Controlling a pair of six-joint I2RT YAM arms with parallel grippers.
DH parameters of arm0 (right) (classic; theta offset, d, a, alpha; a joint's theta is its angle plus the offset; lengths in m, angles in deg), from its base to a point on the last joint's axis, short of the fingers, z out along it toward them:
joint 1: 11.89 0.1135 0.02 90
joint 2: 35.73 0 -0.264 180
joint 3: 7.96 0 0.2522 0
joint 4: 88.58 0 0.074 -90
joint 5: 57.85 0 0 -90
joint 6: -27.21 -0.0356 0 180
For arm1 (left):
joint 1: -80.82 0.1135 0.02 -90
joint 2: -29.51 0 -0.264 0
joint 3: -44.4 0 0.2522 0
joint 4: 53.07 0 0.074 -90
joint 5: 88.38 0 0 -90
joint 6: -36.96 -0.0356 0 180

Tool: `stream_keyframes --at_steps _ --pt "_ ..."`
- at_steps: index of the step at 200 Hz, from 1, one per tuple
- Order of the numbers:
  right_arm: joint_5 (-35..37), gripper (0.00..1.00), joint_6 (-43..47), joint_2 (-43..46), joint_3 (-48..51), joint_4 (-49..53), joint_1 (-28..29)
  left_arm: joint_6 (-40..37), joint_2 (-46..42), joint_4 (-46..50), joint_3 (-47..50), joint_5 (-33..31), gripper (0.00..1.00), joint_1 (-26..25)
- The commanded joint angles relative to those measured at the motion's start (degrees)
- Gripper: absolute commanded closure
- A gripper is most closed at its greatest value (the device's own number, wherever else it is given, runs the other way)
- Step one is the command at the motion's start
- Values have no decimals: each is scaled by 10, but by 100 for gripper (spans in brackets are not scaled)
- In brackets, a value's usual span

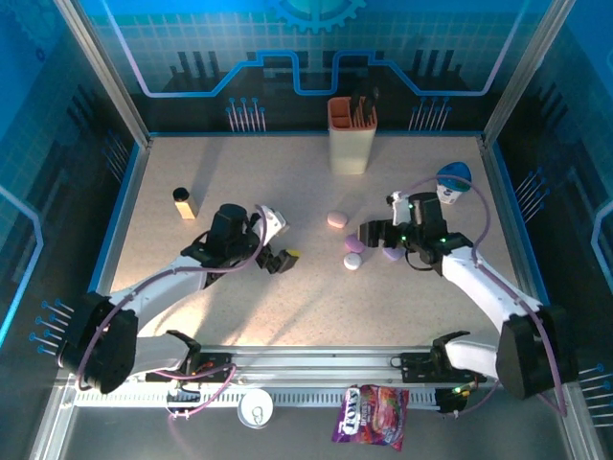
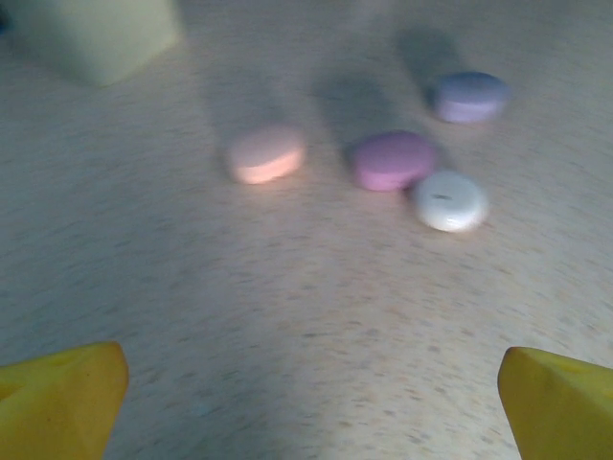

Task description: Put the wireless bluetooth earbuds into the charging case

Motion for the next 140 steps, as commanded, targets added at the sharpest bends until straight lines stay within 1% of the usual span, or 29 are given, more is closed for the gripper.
stream_keyframes --at_steps 1,11,21,49,58,73,86,98,129,140 --pt "118 0 110 26 -11 -18 -8 81 -50 -47 33 -135 1 20" --pt "158 0 137 31 4 -55 -14 96 -67 -66 55 -169 1 31" --pt "177 0 149 33 25 -96 -29 108 -80 -87 79 -195 1 42" --pt "163 0 153 19 99 -244 -85 123 -96 -166 144 -282 1 63" --pt "155 0 146 3 122 -304 -102 130 -93 -188 160 -297 1 75" --pt "127 0 128 -32 141 -367 -128 137 -78 -241 189 -295 1 100" --pt "110 0 114 -62 156 -419 -139 144 -52 -310 212 -283 1 121" --pt "104 0 120 -87 170 -463 -143 159 -23 -370 222 -276 1 141" --pt "91 0 115 -149 222 -616 -158 163 48 -423 195 -251 1 176" --pt "68 0 119 -170 233 -657 -162 155 70 -425 180 -247 1 185"
